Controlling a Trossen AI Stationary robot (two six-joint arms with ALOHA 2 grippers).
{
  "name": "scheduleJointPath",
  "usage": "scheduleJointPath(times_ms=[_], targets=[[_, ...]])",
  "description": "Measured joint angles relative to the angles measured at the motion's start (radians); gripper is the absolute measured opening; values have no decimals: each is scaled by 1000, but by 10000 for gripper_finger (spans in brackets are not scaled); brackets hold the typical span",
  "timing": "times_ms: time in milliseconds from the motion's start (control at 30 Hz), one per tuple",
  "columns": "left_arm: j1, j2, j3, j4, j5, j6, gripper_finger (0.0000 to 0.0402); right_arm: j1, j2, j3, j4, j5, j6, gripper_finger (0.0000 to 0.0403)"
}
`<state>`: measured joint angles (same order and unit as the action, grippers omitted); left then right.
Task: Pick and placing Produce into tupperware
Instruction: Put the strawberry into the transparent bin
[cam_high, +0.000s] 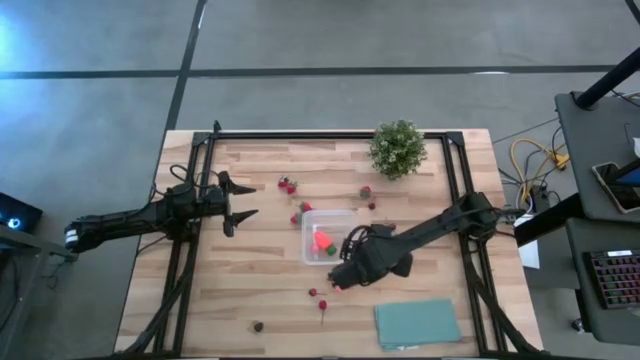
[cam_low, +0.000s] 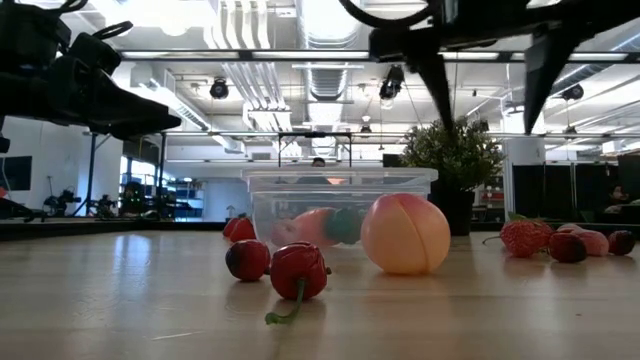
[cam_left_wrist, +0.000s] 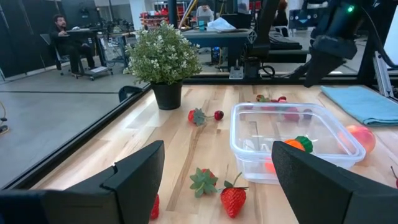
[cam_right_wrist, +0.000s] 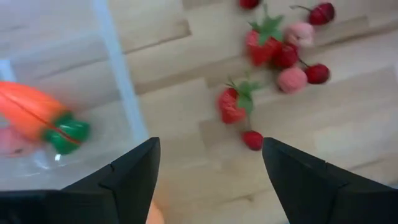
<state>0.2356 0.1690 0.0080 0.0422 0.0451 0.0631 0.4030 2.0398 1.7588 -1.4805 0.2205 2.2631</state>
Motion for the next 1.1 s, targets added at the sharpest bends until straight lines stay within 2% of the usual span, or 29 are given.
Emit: scheduleJointPath(times_ms=[300,500,700,767,867,967,1100], targets=[[0,1,0,2,0,0,283,-7,-24,-50,-2,-37,19,274],[0,1,0,1,0,0,283,-12,-188,-133,-34,-14,22,272],[0,1,0,2,0,0,283,-68,-396,-311,-66,4,12,272],[0,1,0,2,0,0,283,-92,-453,-370,22,76,-34,272],[0,1,0,1,0,0,283,-150,-528,-459,251,177,-212,272],[0,1,0,1,0,0,283,-248,-564,-543,424,151,-371,272],[0,0,0,2,0,0,283,-407,-565,-626,460,128,-449,272]])
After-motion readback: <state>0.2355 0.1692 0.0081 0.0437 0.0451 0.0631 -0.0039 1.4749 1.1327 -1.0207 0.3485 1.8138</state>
